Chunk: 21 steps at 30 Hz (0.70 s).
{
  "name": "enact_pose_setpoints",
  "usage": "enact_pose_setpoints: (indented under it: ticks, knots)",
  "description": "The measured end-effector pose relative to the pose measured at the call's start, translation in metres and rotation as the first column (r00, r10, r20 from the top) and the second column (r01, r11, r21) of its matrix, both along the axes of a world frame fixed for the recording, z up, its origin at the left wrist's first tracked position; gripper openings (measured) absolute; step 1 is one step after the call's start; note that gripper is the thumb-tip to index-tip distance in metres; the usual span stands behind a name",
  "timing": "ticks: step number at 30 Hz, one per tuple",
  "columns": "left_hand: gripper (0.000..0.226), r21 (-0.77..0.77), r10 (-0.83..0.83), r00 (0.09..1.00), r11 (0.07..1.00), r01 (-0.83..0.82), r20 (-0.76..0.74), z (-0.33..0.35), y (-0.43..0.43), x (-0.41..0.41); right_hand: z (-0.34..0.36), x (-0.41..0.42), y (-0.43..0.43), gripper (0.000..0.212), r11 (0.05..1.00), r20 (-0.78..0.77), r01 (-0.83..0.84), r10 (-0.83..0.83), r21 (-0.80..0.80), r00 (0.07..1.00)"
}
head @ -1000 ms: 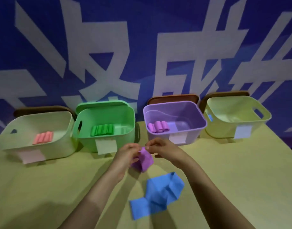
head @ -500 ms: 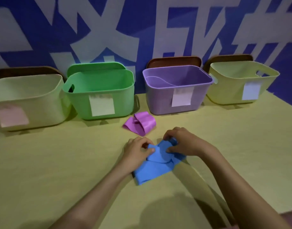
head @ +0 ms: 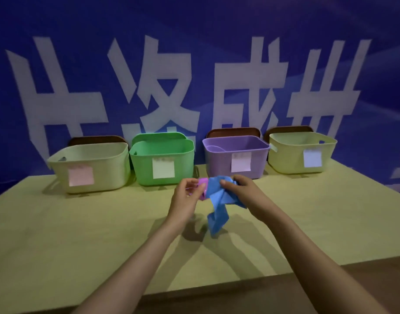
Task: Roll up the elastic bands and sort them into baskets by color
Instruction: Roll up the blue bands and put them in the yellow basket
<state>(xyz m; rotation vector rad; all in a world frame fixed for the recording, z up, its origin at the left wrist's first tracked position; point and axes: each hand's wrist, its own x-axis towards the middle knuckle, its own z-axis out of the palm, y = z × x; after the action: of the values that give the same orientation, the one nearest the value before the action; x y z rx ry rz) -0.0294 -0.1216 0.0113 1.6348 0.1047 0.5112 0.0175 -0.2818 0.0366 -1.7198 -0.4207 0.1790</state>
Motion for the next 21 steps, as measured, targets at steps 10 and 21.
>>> enact_pose_setpoints:
  ticks: [10,21]
  knots:
    - [0.009,-0.26,-0.07,0.993,0.961,0.094,0.1,0.06,0.017,-0.019,0.06,-0.013,0.015,0.014,0.974,-0.049,-0.13,0.141,0.184,0.989]
    - [0.01,-0.311,0.125,0.99,0.945,-0.101,0.06,0.081,0.077,0.015,0.06,0.034,-0.014,0.022,0.892,0.082,-0.087,0.137,-0.443,0.987]
